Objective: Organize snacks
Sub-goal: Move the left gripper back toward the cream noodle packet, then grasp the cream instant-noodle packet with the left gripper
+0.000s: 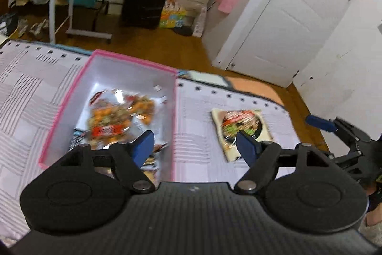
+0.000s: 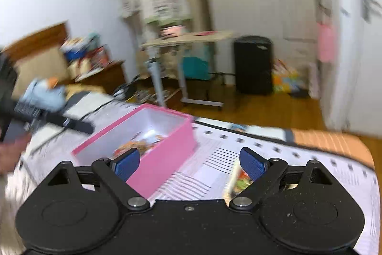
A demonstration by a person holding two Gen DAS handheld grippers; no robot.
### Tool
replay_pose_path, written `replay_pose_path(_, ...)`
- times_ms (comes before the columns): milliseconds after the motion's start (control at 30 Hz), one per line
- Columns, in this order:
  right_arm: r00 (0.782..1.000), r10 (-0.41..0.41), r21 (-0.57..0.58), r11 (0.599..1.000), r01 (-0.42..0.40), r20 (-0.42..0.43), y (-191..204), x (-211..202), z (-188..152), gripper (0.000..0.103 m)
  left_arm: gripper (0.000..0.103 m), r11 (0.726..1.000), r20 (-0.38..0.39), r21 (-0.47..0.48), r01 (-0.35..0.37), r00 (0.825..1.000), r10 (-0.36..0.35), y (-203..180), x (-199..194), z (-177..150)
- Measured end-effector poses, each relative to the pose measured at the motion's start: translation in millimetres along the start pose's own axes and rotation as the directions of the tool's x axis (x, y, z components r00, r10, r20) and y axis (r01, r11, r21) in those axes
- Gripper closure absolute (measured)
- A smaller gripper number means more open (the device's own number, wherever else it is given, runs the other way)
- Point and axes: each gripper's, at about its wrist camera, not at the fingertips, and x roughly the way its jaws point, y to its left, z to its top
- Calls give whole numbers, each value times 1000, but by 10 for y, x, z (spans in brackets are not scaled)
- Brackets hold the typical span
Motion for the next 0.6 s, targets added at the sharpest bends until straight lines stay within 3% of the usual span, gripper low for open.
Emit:
replay_pose_path(167, 997, -34, 114, 993, 41, -64, -464, 188, -99, 10, 24, 997, -11, 76, -2, 1000, 3, -461, 347, -17)
replay_pose_path(367, 991, -85, 181, 978, 103, -104, -874, 543, -212, 13, 17, 999, 23, 40, -2, 1000, 1, -770, 920, -95)
replay_pose_path(500, 983, -127, 220, 963, 155, -136, -1134, 853, -321, 23, 17, 997, -30, 82, -7, 1000, 10, -910, 1424, -148)
replay_pose_path(600, 979, -137, 224, 960, 169, -151, -1255, 1058, -437, 27, 19, 993, -33, 101, -64, 997, 68, -954, 1759, -280)
